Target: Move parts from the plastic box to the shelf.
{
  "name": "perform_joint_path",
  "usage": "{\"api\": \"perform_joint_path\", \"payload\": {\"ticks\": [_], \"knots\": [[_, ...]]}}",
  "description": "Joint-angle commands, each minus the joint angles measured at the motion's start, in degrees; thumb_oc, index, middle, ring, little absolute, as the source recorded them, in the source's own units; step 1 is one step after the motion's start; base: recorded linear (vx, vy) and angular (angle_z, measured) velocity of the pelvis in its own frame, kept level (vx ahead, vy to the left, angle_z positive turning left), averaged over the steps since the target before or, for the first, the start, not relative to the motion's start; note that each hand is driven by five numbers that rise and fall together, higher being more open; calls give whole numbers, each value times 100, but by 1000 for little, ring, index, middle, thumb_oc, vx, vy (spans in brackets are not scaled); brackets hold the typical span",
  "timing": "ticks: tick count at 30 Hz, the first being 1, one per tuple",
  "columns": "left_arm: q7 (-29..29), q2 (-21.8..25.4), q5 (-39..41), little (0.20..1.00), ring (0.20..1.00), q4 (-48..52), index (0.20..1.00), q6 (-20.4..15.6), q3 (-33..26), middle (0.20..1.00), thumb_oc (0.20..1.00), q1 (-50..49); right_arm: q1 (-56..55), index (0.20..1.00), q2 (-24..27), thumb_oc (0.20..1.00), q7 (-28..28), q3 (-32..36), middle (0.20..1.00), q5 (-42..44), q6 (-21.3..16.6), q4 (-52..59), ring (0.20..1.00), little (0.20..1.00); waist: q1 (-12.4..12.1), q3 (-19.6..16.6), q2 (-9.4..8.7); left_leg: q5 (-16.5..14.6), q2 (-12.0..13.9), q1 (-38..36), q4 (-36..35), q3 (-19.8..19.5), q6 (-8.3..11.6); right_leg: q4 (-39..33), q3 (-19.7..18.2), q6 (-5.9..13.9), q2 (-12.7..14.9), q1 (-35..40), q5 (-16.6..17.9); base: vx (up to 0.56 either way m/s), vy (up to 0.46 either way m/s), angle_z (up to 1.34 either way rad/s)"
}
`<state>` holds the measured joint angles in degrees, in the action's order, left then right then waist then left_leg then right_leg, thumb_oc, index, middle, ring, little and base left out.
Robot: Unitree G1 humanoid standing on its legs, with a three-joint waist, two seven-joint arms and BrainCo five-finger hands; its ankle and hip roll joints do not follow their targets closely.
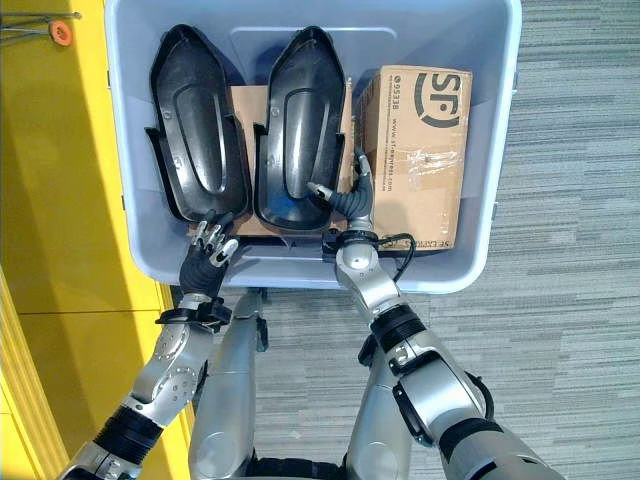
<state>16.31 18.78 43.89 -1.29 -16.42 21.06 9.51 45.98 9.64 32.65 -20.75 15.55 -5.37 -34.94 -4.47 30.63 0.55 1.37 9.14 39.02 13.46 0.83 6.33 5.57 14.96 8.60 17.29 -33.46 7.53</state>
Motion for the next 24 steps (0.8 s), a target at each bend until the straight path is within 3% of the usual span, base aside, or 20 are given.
{"api": "perform_joint_path", "payload": {"ticks": [1,20,21,22,23,24], "knots": [[-38,220,52,1000,1000,401,1000,-89,253,1000,1000,-284,189,1000,137,1000,228,251,1000,57,-171,-153,1000,1000,-93,-84,99,12,-53,98,-223,160,-207,445,10,127,200,60,-550,0,0,0],[-84,224,193,1000,1000,400,1000,-163,452,1000,1000,17,1288,1000,411,1000,230,98,1000,76,61,-2149,1000,1000,-248,-84,190,-5,-97,152,-243,111,-223,484,15,137,193,7,-595,1,1,1],[-87,220,190,1000,1000,394,1000,-166,463,1000,1000,32,1293,950,409,950,203,66,950,65,81,-2253,950,950,-254,-84,189,-6,-101,161,-236,104,-228,493,16,139,196,5,-597,2,-3,6],[-87,220,190,1000,1000,394,1000,-166,463,1000,1000,33,1294,649,409,649,203,66,649,65,80,-2253,649,649,-253,-84,190,-6,-101,162,-236,104,-228,493,16,139,196,5,-597,4,-1,7],[-100,201,202,1000,1000,382,1000,-165,474,1000,1000,61,1300,200,377,200,144,49,200,92,94,-2367,200,200,-267,-84,203,-8,-107,159,-240,96,-233,503,22,138,198,8,-600,3,4,5],[-113,191,205,1000,1000,377,1000,-171,475,1000,1000,76,1287,200,363,200,114,28,200,104,106,-2411,200,200,-265,-84,203,-6,-109,157,-241,93,-232,508,17,136,199,9,-602,3,4,3]]}}
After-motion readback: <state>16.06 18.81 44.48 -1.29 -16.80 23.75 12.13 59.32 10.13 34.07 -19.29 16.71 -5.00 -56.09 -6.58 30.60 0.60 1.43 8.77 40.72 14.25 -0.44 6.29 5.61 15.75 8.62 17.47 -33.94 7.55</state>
